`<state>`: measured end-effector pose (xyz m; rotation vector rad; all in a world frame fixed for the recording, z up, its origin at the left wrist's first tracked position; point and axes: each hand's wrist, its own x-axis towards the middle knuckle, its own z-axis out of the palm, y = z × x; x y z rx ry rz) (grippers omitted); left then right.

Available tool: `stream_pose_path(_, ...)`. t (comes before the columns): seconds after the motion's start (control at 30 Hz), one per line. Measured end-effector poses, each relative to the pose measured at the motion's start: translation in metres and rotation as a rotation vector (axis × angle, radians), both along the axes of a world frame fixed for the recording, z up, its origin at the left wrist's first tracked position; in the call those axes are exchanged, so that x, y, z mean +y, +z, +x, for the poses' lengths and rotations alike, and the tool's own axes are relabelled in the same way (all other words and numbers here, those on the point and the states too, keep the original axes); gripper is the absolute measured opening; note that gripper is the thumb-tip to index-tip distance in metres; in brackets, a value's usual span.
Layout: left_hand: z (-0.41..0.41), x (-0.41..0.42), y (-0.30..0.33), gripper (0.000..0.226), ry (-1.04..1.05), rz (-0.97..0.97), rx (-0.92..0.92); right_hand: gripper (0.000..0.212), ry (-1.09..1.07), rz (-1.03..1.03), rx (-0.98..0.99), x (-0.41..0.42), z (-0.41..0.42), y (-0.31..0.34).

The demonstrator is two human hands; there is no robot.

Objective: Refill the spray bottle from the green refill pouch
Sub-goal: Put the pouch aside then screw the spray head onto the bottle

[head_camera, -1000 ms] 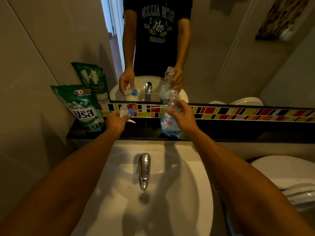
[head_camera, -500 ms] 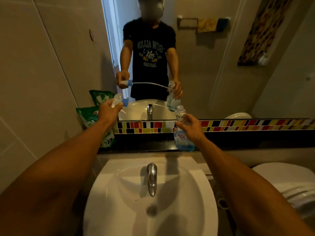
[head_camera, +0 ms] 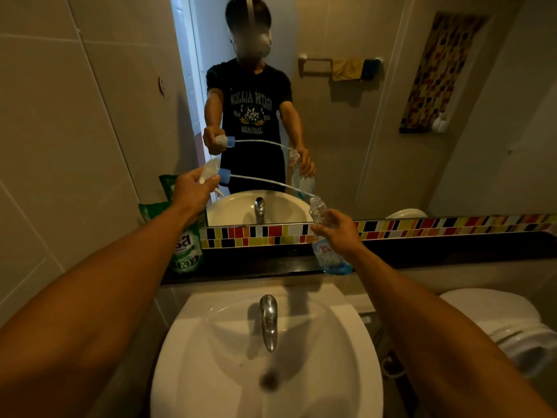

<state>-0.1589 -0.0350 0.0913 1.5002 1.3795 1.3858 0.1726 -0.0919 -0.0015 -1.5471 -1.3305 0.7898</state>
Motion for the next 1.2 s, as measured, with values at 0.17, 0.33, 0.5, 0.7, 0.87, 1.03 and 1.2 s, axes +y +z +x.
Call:
stream_pose_path(0.17, 0.002, -0.003, -0.001, 0.039, -0.036, 0.016, 0.018, 0.053, 0.033, -0.003, -0.025, -0.006, -0.007, 0.006)
stream_pose_path(0.33, 0.009, 0.0, 0.0, 0.053, -0.092, 0.01, -0.019, 0.057, 0.084, -0.015, -0.054, -0.008, -0.017, 0.01)
stream_pose_path(0.5, 0.03, -0.007, 0.002, 0.055, -0.183, 0.005, -0.063, 0.068, 0.149, -0.017, -0.077, -0.008, -0.031, 0.015)
stream_pose_path(0.7, 0.052, -0.014, 0.002, 0.058, -0.29, -0.033, -0.092, 0.066, 0.203, -0.015, -0.076, -0.008, -0.05, 0.025)
stream_pose_path(0.87, 0.063, -0.016, -0.003, 0.059, -0.367, -0.059, -0.117, 0.052, 0.245, -0.009, -0.08, -0.005, -0.063, 0.03)
stream_pose_path(1.03, 0.064, -0.015, -0.005, 0.059, -0.376, -0.062, -0.141, 0.035, 0.27, 0.02, -0.067, -0.007, -0.073, 0.036)
stream_pose_path(1.2, 0.063, -0.016, -0.007, 0.057, -0.421, -0.062, -0.125, 0.043, 0.284, 0.016, -0.074, -0.011, -0.079, 0.038)
